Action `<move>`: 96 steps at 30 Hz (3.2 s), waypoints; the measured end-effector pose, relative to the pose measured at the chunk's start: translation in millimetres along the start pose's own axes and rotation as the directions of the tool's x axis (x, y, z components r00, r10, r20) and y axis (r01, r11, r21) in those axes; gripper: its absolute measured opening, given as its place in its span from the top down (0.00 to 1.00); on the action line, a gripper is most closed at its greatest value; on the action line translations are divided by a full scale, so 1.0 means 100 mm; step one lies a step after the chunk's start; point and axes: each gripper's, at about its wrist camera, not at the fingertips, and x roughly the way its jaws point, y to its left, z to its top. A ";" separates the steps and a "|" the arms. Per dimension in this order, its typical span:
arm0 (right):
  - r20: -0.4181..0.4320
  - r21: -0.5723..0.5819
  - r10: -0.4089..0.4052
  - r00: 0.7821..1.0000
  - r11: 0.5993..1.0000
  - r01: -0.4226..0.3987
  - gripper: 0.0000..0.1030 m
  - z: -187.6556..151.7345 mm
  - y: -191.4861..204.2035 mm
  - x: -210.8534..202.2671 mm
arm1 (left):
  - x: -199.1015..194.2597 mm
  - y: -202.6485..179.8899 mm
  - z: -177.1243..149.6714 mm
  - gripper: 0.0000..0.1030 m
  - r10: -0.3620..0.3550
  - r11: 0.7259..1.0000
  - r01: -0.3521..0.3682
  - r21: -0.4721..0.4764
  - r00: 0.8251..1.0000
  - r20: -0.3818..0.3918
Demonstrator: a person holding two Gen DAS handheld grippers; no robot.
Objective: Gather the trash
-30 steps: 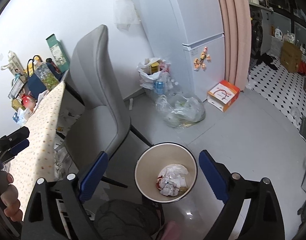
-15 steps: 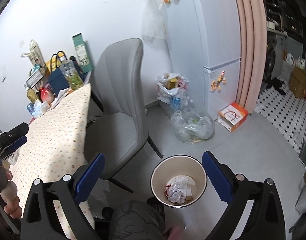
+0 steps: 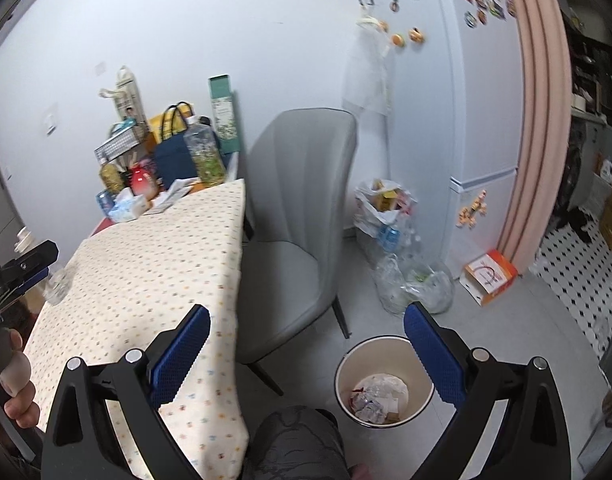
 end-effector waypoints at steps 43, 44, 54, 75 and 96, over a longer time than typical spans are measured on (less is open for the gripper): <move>0.045 -0.167 0.171 0.984 0.973 -0.162 0.08 -0.36 0.73 -0.87 | -1.48 0.25 -0.45 0.06 0.151 0.988 -0.156 0.006 0.969 0.196; 0.045 -0.166 0.172 0.984 0.973 -0.162 0.08 -0.36 0.73 -0.86 | -1.49 0.24 -0.45 0.06 0.152 0.988 -0.157 0.009 0.968 0.199; 0.041 -0.177 0.185 0.982 0.969 -0.175 0.08 -0.41 0.77 -0.88 | -1.53 0.28 -0.49 0.06 0.142 0.989 -0.145 -0.002 0.968 0.205; 0.034 -0.176 0.178 0.983 0.970 -0.169 0.08 -0.47 0.81 -0.83 | -1.53 0.31 -0.56 0.06 0.151 0.988 -0.155 0.005 0.969 0.198; 0.045 -0.178 0.172 0.984 0.971 -0.162 0.08 -0.49 0.79 -0.85 | -1.54 0.35 -0.55 0.06 0.178 0.984 -0.176 -0.023 0.966 0.188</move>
